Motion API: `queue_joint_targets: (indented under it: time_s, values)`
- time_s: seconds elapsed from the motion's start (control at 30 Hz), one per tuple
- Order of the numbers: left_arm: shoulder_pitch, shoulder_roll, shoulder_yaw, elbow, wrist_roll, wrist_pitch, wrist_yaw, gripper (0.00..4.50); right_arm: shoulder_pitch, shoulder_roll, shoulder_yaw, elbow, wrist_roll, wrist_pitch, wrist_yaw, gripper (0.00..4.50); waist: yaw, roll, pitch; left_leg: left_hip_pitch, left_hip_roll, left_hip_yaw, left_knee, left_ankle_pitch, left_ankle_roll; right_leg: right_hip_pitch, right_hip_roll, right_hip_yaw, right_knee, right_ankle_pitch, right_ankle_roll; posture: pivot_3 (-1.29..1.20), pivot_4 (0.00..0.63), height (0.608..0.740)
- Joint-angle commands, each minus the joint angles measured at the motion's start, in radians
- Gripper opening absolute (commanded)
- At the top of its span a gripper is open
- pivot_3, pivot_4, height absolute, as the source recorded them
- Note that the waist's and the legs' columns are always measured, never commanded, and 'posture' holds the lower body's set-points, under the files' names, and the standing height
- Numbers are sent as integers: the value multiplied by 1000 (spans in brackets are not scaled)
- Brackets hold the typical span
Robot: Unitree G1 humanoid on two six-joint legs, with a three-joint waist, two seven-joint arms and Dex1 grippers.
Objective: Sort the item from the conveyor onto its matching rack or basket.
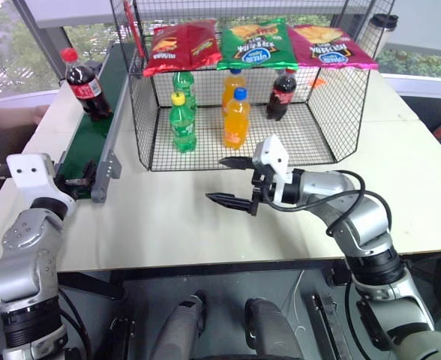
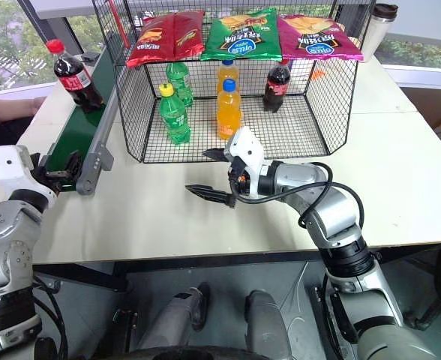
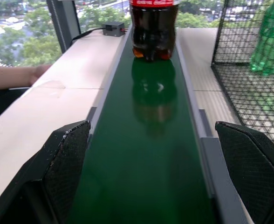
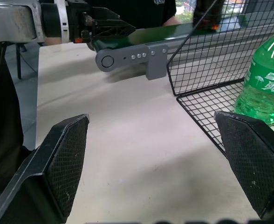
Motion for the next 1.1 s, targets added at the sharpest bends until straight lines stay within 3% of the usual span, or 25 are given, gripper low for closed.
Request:
queue_joint_targets:
  time_s: [0.03, 0.9, 1.0, 1.07, 1.1]
  values:
    - [-28, 16, -2, 4, 23, -36, 13, 4500, -3, 10, -10, -24, -1, -20, -12, 4439, 0, 0, 0, 0, 0, 0, 0, 0, 0, 0, 0, 0, 0, 0, 0, 0, 150, 738]
    - [-38, -3, -35, 39, 48, -100, 14, 4500, 0, -4, -24, -6, -18, -28, -31, 4439, -1, 0, 0, 0, 0, 0, 0, 0, 0, 0, 0, 0, 0, 0, 0, 0, 150, 738]
    - [-31, -23, -22, 10, -5, -146, -37, 3697, -2, -7, -26, -2, -21, -29, -30, 4500, 1, 0, 0, 0, 0, 0, 0, 0, 0, 0, 0, 0, 0, 0, 0, 0, 150, 738]
    - [-42, -31, -13, -17, -64, -125, -63, 2921, -2, -10, -27, -3, -21, -29, -29, 4500, 3, 0, 0, 0, 0, 0, 0, 0, 0, 0, 0, 0, 0, 0, 0, 0, 150, 738]
    - [-46, -27, -16, -31, -80, -112, -73, 2888, -1, -12, -28, -4, -22, -29, -28, 4500, 4, 0, 0, 0, 0, 0, 0, 0, 0, 0, 0, 0, 0, 0, 0, 0, 150, 738]
